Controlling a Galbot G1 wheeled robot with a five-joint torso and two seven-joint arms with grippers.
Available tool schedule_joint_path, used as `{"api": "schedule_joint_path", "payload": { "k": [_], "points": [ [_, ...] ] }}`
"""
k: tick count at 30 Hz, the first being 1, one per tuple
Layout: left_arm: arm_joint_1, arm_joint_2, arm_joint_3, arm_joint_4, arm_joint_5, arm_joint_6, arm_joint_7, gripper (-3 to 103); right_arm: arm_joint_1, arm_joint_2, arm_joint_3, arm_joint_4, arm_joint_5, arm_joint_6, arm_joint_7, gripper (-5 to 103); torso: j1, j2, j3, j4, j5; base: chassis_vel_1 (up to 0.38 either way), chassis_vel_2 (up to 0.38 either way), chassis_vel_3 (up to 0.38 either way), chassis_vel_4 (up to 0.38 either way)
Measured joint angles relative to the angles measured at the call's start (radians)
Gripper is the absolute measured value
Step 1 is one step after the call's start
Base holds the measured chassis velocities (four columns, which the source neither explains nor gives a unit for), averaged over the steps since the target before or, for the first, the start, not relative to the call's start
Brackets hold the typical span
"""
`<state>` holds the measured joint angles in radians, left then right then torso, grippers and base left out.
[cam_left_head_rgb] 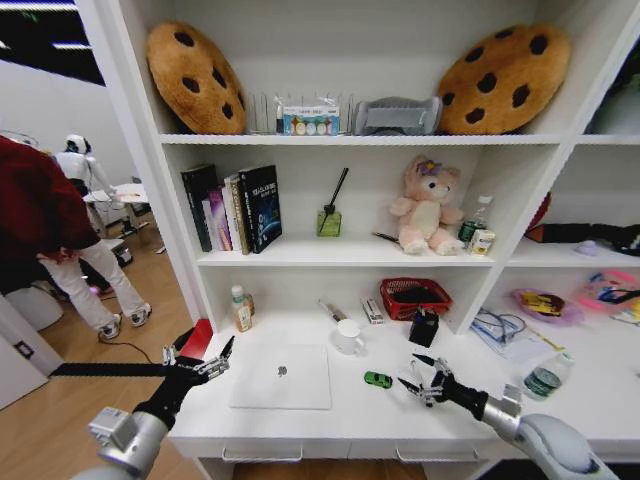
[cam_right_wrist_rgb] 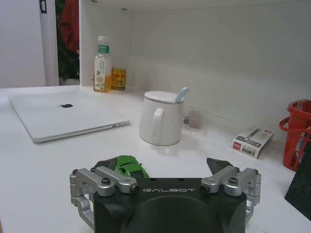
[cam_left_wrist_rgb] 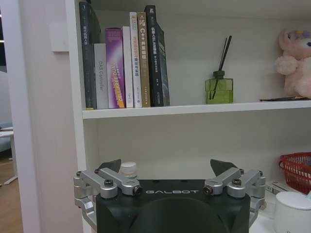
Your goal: Organize the objects on the table.
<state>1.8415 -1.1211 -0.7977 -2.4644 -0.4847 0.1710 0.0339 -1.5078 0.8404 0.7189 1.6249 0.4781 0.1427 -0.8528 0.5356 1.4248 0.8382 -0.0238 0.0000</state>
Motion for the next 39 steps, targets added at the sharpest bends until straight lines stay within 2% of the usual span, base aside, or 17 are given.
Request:
{"api": "schedule_joint_path", "payload": {
  "k": [21, 22, 23, 25, 26, 27, 28, 30, 32, 33, 34, 37, 39],
  "points": [
    [0.000, 0.000, 0.000, 0.001, 0.000, 0.000, -0.001, 100, 0.140, -0.018, -0.176, -0.100, -0.072, 0.018, -0.034, 100, 0.000, 0.000, 0.000, 0.0001, 0.0000, 0.000, 0.000, 0.000, 0.000],
    [0.000, 0.000, 0.000, 0.001, 0.000, 0.000, -0.001, 100, 0.148, -0.019, -0.183, -0.107, -0.075, 0.018, -0.038, 103, 0.000, 0.000, 0.000, 0.0000, -0.0001, 0.000, 0.000, 0.000, 0.000],
    [0.000, 0.000, 0.000, 0.001, 0.000, 0.000, -0.001, 100, 0.161, -0.018, -0.190, -0.118, -0.082, 0.018, -0.046, 94, 0.000, 0.000, 0.000, 0.0000, -0.0001, 0.000, 0.000, 0.000, 0.000],
    [0.000, 0.000, 0.000, 0.001, 0.000, 0.000, -0.001, 100, 0.166, -0.017, -0.194, -0.122, -0.082, 0.018, -0.047, 94, 0.000, 0.000, 0.000, 0.0001, -0.0001, 0.000, 0.000, 0.000, 0.000],
    [0.000, 0.000, 0.000, 0.001, 0.000, 0.000, -0.001, 100, 0.171, -0.015, -0.200, -0.125, -0.079, 0.018, -0.048, 89, 0.000, 0.000, 0.000, 0.0000, -0.0001, 0.000, 0.000, 0.000, 0.000],
    [0.000, 0.000, 0.000, 0.001, 0.000, 0.000, -0.001, 100, 0.180, -0.013, -0.208, -0.130, -0.078, 0.018, -0.048, 79, 0.000, 0.000, 0.000, 0.0000, -0.0001, 0.000, 0.000, 0.000, 0.000],
    [0.000, 0.000, 0.000, 0.001, 0.000, 0.000, -0.001, 100, 0.180, -0.013, -0.208, -0.130, -0.078, 0.018, -0.048, 79, 0.000, 0.000, 0.000, 0.0000, -0.0001, 0.000, 0.000, 0.000, 0.000],
    [0.000, 0.000, 0.000, 0.001, 0.000, 0.000, -0.001, 100, 0.194, -0.007, -0.223, -0.138, -0.078, 0.017, -0.050, 68, 0.000, 0.000, 0.000, 0.0000, -0.0001, 0.000, 0.000, 0.000, 0.000],
    [0.000, 0.000, -0.001, 0.001, 0.000, 0.000, -0.001, 100, 0.201, -0.006, -0.228, -0.142, -0.079, 0.017, -0.051, 68, 0.000, 0.000, 0.000, 0.0000, -0.0001, 0.000, 0.000, 0.000, 0.000],
    [0.000, 0.000, -0.001, 0.001, 0.000, 0.000, -0.001, 100, 0.209, -0.003, -0.235, -0.146, -0.080, 0.017, -0.051, 62, 0.000, 0.000, 0.000, 0.0000, 0.0000, 0.000, 0.000, 0.000, 0.000],
    [0.000, 0.000, -0.001, 0.001, 0.000, 0.000, -0.001, 100, 0.209, -0.003, -0.235, -0.146, -0.080, 0.017, -0.051, 62, 0.000, 0.000, 0.000, 0.0000, 0.0000, 0.000, 0.000, 0.000, 0.000],
    [0.000, 0.000, 0.000, 0.001, 0.000, 0.000, -0.001, 100, 0.229, 0.002, -0.250, -0.159, -0.083, 0.015, -0.051, 46, 0.000, 0.000, 0.000, 0.0001, -0.0001, 0.000, 0.000, 0.000, 0.000],
    [0.000, 0.000, 0.000, 0.001, 0.000, 0.000, -0.001, 100, 0.231, 0.002, -0.252, -0.160, -0.083, 0.015, -0.051, 46, 0.000, 0.000, 0.000, 0.0001, 0.0000, 0.000, 0.000, 0.000, 0.000]
  ]
}}
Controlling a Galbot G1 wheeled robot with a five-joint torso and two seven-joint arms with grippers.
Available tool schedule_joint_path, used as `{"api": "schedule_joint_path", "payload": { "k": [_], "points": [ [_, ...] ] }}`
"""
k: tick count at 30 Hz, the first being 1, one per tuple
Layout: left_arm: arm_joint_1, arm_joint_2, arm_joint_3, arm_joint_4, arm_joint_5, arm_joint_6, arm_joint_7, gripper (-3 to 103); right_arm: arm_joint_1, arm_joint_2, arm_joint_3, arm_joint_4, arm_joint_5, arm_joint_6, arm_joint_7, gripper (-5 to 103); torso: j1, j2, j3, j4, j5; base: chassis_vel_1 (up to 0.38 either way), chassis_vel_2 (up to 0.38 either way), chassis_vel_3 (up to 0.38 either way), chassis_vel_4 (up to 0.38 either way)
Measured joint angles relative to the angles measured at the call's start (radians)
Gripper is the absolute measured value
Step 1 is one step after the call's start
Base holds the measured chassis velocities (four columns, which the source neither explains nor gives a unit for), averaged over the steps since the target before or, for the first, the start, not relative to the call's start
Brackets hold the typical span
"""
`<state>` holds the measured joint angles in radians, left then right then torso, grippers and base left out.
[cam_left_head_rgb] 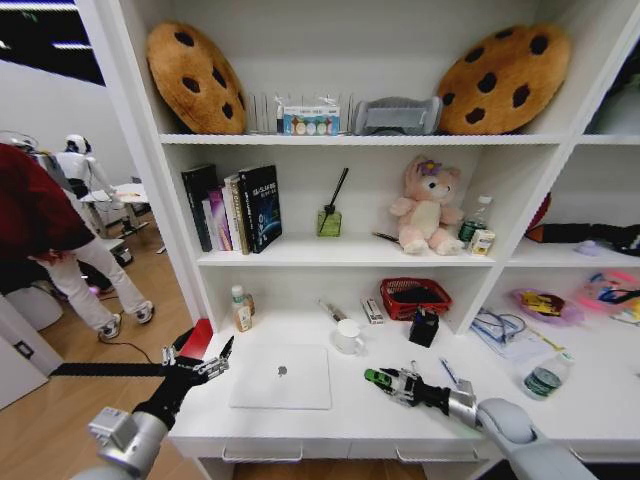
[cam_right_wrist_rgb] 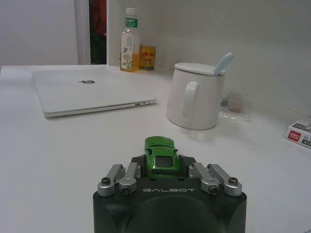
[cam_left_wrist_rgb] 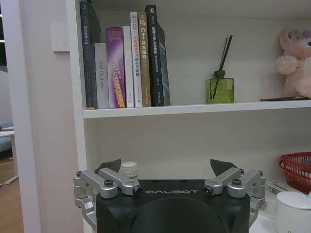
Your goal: Organize the objects on the table.
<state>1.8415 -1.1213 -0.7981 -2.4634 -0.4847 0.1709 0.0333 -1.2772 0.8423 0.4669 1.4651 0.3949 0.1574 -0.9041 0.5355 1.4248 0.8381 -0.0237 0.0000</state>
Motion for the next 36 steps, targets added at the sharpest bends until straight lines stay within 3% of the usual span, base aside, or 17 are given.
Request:
{"api": "schedule_joint_path", "payload": {
  "k": [1, 16, 19, 21, 27, 28, 29, 31, 32, 34, 36],
  "points": [
    [0.000, 0.000, 0.000, 0.000, 0.000, 0.000, 0.000, 100, 0.000, 0.000, -0.001, 0.000, 0.000, 0.000, 0.000, 36, 0.000, 0.000, 0.000, 0.0000, -0.0002, 0.000, 0.000, 0.000, 0.000],
    [0.000, 0.000, 0.000, 0.000, 0.000, 0.000, 0.000, 100, -0.097, -0.033, 0.110, 0.113, 0.055, -0.016, -0.011, 36, 0.000, 0.000, 0.000, -0.0002, 0.0001, 0.000, 0.000, 0.000, 0.000],
    [0.000, 0.000, 0.000, 0.000, 0.000, 0.000, 0.000, 100, -0.135, -0.079, 0.171, 0.205, 0.103, -0.018, 0.001, 36, 0.000, 0.000, 0.000, -0.0001, 0.0000, 0.000, 0.000, 0.000, 0.000],
    [0.000, 0.000, 0.000, 0.000, 0.000, 0.000, 0.000, 100, -0.149, -0.113, 0.202, 0.253, 0.137, -0.020, 0.005, 36, 0.000, 0.000, 0.000, -0.0001, 0.0003, 0.000, 0.000, 0.000, 0.000],
    [0.000, 0.000, 0.000, 0.000, 0.000, 0.000, 0.000, 100, -0.122, -0.305, 0.327, 0.383, 0.404, -0.088, 0.091, 36, 0.000, 0.000, 0.000, -0.0001, 0.0001, 0.000, 0.000, 0.000, 0.000],
    [0.000, 0.000, 0.000, 0.000, 0.000, 0.000, 0.000, 100, -0.122, -0.305, 0.327, 0.383, 0.404, -0.088, 0.091, 36, 0.000, 0.000, 0.000, -0.0001, 0.0001, 0.000, 0.000, 0.000, 0.000],
    [0.000, 0.000, 0.000, 0.000, 0.000, 0.000, 0.000, 100, -0.067, -0.387, 0.340, 0.391, 0.513, -0.115, 0.131, 36, 0.000, 0.000, 0.000, 0.0000, 0.0000, 0.000, 0.000, 0.000, 0.000],
    [0.000, 0.000, 0.000, 0.000, 0.000, 0.000, 0.000, 100, -0.023, -0.429, 0.333, 0.385, 0.559, -0.127, 0.149, 36, 0.000, 0.000, 0.000, 0.0001, 0.0000, 0.000, 0.000, 0.000, 0.000],
    [0.000, 0.000, 0.000, 0.000, 0.000, 0.000, 0.000, 100, 0.065, -0.493, 0.304, 0.360, 0.610, -0.147, 0.163, 36, 0.000, 0.000, 0.000, 0.0005, -0.0002, 0.000, 0.000, 0.000, 0.000],
    [0.000, 0.000, 0.000, 0.000, 0.000, 0.000, 0.000, 100, 0.157, -0.554, 0.265, 0.313, 0.643, -0.164, 0.171, 36, 0.000, 0.000, 0.000, 0.0005, -0.0004, 0.000, 0.000, 0.000, 0.000],
    [0.000, 0.000, 0.000, 0.000, 0.000, 0.000, 0.000, 100, 0.192, -0.574, 0.247, 0.291, 0.652, -0.176, 0.172, 36, 0.000, 0.000, 0.000, 0.0003, -0.0001, 0.000, 0.000, 0.000, 0.000]
  ]
}}
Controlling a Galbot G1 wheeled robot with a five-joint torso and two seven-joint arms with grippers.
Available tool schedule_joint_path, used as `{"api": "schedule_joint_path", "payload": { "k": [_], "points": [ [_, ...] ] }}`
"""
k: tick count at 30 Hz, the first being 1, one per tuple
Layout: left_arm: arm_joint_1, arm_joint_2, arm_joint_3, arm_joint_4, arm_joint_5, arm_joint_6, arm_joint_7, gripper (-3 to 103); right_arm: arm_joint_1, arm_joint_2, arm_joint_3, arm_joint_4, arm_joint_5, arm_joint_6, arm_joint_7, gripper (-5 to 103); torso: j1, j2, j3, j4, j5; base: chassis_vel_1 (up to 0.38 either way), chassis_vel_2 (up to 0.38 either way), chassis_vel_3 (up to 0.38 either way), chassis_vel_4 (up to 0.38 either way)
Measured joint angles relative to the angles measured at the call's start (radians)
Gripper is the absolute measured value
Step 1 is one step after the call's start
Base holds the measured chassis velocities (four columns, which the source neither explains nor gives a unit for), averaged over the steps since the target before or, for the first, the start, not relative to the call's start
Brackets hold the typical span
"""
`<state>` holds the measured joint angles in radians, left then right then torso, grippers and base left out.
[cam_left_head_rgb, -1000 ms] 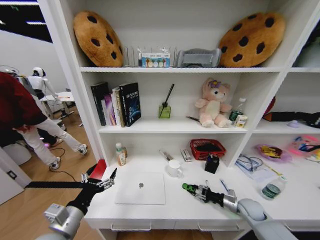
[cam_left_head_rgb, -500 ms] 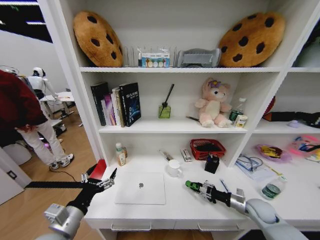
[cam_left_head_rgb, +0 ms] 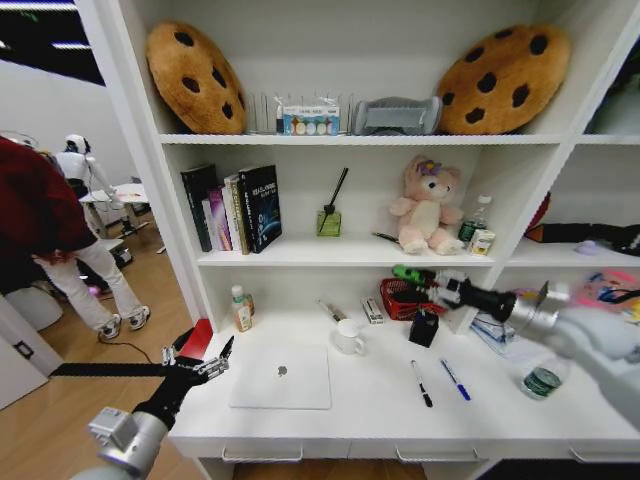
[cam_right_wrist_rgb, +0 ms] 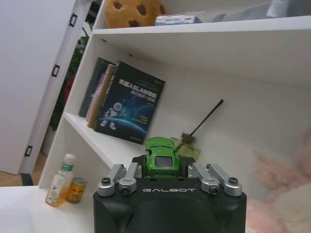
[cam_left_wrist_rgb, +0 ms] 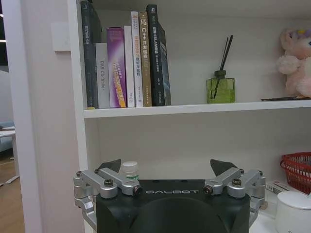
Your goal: Organize the objects on the table.
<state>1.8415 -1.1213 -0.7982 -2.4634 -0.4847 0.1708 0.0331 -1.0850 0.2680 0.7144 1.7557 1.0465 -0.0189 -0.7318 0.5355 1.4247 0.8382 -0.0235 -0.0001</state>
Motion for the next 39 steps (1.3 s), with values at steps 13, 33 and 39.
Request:
{"api": "schedule_joint_path", "payload": {
  "k": [13, 33, 39],
  "points": [
    [0.000, 0.000, 0.000, 0.000, 0.000, 0.000, 0.000, 100, 0.553, 0.082, -0.550, -0.150, 0.002, -0.060, 0.019, 36, 0.000, 0.000, 0.000, -0.0001, 0.0000, 0.000, 0.000, 0.000, 0.000],
    [0.000, 0.000, 0.000, 0.000, 0.000, 0.000, 0.000, 100, 1.072, 0.430, -1.139, -0.371, -0.071, -0.098, 0.098, 36, 0.000, 0.000, 0.000, -0.0002, -0.0001, 0.000, 0.000, 0.000, 0.000],
    [0.000, 0.000, 0.000, 0.000, 0.000, 0.000, 0.000, 100, 1.109, 0.471, -1.187, -0.390, -0.081, -0.112, 0.127, 36, 0.000, 0.000, 0.000, -0.0005, -0.0001, 0.000, 0.000, 0.000, 0.000]
  ]
}}
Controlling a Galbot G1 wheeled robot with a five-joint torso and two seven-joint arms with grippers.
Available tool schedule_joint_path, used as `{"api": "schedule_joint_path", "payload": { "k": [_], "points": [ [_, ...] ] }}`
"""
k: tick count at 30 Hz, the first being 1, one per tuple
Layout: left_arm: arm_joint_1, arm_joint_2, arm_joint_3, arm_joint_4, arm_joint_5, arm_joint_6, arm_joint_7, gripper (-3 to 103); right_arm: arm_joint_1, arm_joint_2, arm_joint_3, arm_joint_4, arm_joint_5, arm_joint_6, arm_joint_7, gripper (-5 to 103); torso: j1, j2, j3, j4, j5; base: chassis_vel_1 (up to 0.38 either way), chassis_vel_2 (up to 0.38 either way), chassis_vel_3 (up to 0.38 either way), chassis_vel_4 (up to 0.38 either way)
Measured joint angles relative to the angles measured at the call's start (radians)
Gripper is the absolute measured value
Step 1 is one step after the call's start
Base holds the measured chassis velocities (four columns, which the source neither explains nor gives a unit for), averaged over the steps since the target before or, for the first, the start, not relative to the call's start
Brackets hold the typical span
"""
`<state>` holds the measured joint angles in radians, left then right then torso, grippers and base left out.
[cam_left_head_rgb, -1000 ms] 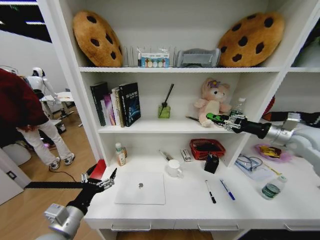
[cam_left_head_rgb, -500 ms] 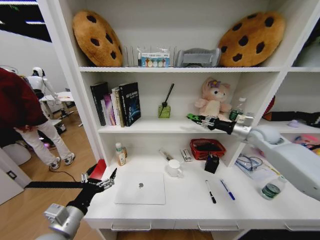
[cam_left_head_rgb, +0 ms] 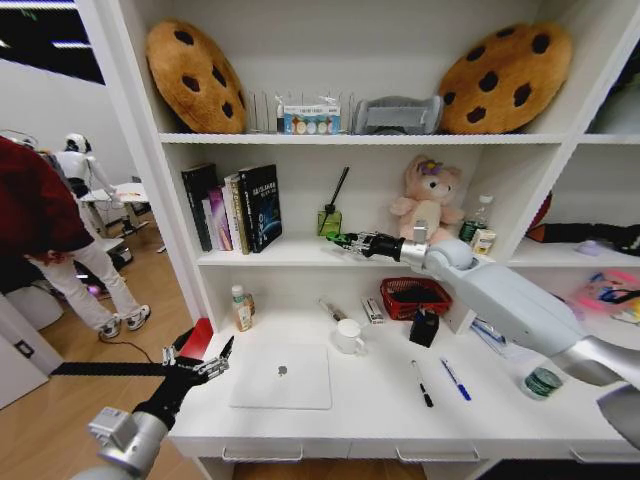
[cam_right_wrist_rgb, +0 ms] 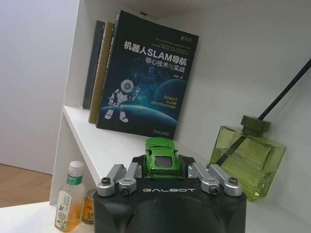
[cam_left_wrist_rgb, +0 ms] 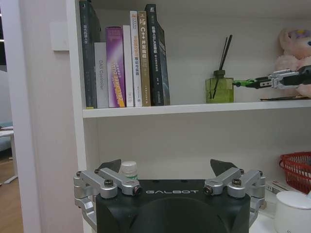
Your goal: Organize the objects on the table.
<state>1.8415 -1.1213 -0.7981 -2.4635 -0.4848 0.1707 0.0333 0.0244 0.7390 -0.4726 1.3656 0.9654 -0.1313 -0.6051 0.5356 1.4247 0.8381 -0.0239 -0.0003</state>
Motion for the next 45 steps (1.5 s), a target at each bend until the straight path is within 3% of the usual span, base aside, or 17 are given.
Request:
{"api": "schedule_joint_path", "payload": {
  "k": [5, 17, 29, 34, 35, 38, 41, 43, 44, 45],
  "points": [
    [0.000, 0.000, 0.000, 0.000, 0.000, 0.000, 0.000, 100, 0.003, 0.014, -0.010, -0.001, -0.014, -0.020, 0.042, 36, 0.000, 0.000, 0.000, 0.0003, 0.0002, 0.000, 0.000, 0.000, 0.000],
    [0.000, 0.000, 0.000, 0.000, 0.000, 0.000, 0.000, 100, -0.044, -0.067, 0.026, 0.029, -0.015, -0.031, 0.025, 36, 0.000, 0.000, 0.000, -0.0001, 0.0004, 0.000, 0.000, 0.000, 0.000],
    [0.000, 0.000, 0.000, 0.000, 0.000, 0.000, 0.000, 100, -0.061, -0.051, 0.032, 0.025, -0.022, -0.035, 0.090, 35, 0.000, 0.000, 0.000, 0.0003, 0.0003, 0.000, 0.000, 0.000, 0.000],
    [0.000, 0.000, 0.000, 0.000, 0.000, 0.000, 0.000, 100, -0.067, -0.048, 0.032, 0.026, -0.021, -0.035, 0.106, 56, 0.000, 0.000, 0.000, 0.0002, 0.0002, 0.000, 0.000, 0.000, 0.000],
    [0.000, 0.000, 0.000, 0.000, 0.000, 0.000, 0.000, 100, -0.067, -0.048, 0.032, 0.026, -0.021, -0.035, 0.106, 56, 0.000, 0.000, 0.000, 0.0002, 0.0002, 0.000, 0.000, 0.000, 0.000],
    [0.000, 0.000, 0.000, 0.000, 0.000, 0.000, 0.000, 100, -0.078, -0.062, 0.044, 0.041, -0.014, -0.032, 0.115, 73, 0.000, 0.000, 0.000, 0.0004, 0.0003, 0.000, 0.000, 0.000, 0.000],
    [0.000, 0.000, 0.000, 0.000, 0.000, 0.000, 0.000, 100, -0.093, -0.078, 0.066, 0.058, -0.006, -0.019, 0.118, 78, 0.000, 0.000, 0.000, 0.0003, 0.0003, 0.000, 0.000, 0.000, 0.000],
    [0.000, 0.000, 0.000, 0.000, 0.000, 0.000, 0.000, 100, -0.131, -0.120, 0.124, 0.119, -0.005, -0.002, 0.220, 89, 0.000, 0.000, 0.000, 0.0001, 0.0003, 0.000, 0.000, 0.000, 0.000],
    [0.000, 0.000, 0.000, 0.000, 0.000, 0.000, 0.000, 100, -0.131, -0.120, 0.124, 0.119, -0.005, -0.002, 0.220, 89, 0.000, 0.000, 0.000, 0.0001, 0.0003, 0.000, 0.000, 0.000, 0.000],
    [0.000, 0.000, 0.000, 0.000, 0.000, 0.000, 0.000, 100, -0.165, -0.151, 0.170, 0.174, -0.006, 0.015, 0.317, 94, 0.000, 0.000, 0.000, -0.0001, 0.0002, 0.000, 0.000, 0.000, 0.000]
  ]
}}
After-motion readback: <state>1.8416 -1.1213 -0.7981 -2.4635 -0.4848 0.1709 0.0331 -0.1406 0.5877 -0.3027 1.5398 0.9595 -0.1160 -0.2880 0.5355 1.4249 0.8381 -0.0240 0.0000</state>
